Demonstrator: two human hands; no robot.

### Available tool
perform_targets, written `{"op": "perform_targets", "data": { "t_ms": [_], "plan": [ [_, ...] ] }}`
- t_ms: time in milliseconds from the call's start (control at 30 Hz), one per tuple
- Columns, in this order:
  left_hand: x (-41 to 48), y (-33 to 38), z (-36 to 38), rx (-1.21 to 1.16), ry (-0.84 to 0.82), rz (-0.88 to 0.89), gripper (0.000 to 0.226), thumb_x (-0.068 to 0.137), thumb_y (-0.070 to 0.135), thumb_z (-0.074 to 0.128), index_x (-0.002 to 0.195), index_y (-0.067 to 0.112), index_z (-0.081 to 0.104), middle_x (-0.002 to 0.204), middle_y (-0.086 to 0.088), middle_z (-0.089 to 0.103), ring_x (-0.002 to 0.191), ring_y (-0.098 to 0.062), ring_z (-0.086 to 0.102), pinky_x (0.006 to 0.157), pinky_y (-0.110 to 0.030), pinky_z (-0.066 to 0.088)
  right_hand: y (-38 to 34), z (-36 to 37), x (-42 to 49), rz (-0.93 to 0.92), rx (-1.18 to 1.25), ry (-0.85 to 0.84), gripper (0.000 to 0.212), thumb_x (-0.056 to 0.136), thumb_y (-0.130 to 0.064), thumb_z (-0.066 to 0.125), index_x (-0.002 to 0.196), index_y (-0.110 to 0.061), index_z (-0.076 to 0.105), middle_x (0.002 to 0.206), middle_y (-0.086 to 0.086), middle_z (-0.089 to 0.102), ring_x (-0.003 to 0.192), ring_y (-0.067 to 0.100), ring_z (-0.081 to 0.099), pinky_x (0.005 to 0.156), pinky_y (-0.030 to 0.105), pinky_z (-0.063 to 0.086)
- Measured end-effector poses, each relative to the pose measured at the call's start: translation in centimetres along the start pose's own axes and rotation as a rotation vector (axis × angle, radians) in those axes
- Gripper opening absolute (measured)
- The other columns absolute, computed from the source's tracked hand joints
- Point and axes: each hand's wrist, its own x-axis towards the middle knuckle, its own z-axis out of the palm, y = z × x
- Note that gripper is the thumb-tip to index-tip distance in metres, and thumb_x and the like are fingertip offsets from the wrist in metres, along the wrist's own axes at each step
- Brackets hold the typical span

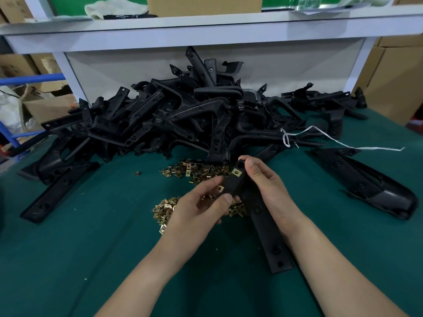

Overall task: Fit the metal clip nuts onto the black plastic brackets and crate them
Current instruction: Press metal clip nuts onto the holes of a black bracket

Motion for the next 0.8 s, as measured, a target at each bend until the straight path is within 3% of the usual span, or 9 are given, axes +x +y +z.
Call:
{"op": "perform_targets", "data": {
  "t_ms": [133, 333, 533, 600, 700, 800],
  "plan": [
    [-0.1, 0.0, 0.3, 0.050, 0.033, 0.034, 0.035, 0.095, 0.028, 0.066, 0.127, 0.037, 0.057, 0.082, 0.019, 0.075, 0.074, 0.006, 0.066, 0.071, -0.008, 0.048, 0.2, 0.0, 0.1, -0.007, 0.003, 0.002, 0.051, 0.074, -0.069, 0.074, 0.112, -0.034, 0.072, 0.099, -0.005, 0.074, 0.094, 0.013, 0.071, 0.078, 0.027, 0.056],
    [-0.3, 0.0, 0.8, 0.080, 0.048, 0.062, 0.027, 0.096, 0.021, 0.065, 0.111, 0.043, 0.061, 0.079, 0.023, 0.072, 0.070, 0.010, 0.063, 0.067, -0.003, 0.045, 0.3, 0.2, 0.0, -0.014, -0.024, -0.013, 0.049, 0.075, -0.068, 0.072, 0.111, -0.035, 0.073, 0.114, -0.003, 0.072, 0.116, 0.020, 0.065, 0.107, 0.045, 0.047],
    [-0.2, 0.1, 1.2, 0.058, 0.051, 0.051, 0.027, 0.096, 0.022, 0.066, 0.112, 0.043, 0.058, 0.072, 0.024, 0.069, 0.066, 0.010, 0.061, 0.064, -0.002, 0.043, 0.3, 0.2, 0.1, -0.027, -0.024, -0.028, 0.052, 0.074, -0.070, 0.073, 0.112, -0.035, 0.073, 0.113, -0.005, 0.072, 0.113, 0.018, 0.066, 0.106, 0.041, 0.047],
    [-0.2, 0.0, 1.2, 0.018, 0.051, 0.019, 0.027, 0.095, 0.024, 0.067, 0.117, 0.039, 0.061, 0.073, 0.019, 0.070, 0.066, 0.006, 0.061, 0.067, -0.006, 0.046, 0.4, 0.2, 0.1, -0.026, -0.034, -0.035, 0.052, 0.075, -0.070, 0.072, 0.113, -0.035, 0.072, 0.114, -0.006, 0.072, 0.117, 0.018, 0.064, 0.109, 0.042, 0.045],
    [0.0, -0.6, 1.2, -0.105, 0.049, -0.062, 0.026, 0.092, 0.026, 0.072, 0.117, 0.031, 0.072, 0.086, 0.006, 0.072, 0.072, -0.008, 0.059, 0.082, -0.028, 0.053, 0.6, 0.2, 0.2, -0.030, -0.051, -0.045, 0.051, 0.076, -0.071, 0.070, 0.114, -0.036, 0.072, 0.110, -0.012, 0.071, 0.116, 0.015, 0.062, 0.111, 0.043, 0.042],
    [0.1, -0.8, 1.1, -0.192, 0.037, -0.093, 0.027, 0.088, 0.026, 0.075, 0.115, 0.027, 0.074, 0.092, 0.002, 0.072, 0.074, -0.010, 0.057, 0.082, -0.031, 0.052, 0.7, 0.1, 0.3, -0.034, -0.059, -0.049, 0.051, 0.076, -0.071, 0.071, 0.113, -0.036, 0.072, 0.106, -0.014, 0.072, 0.113, 0.013, 0.063, 0.108, 0.041, 0.043]
  ]
}}
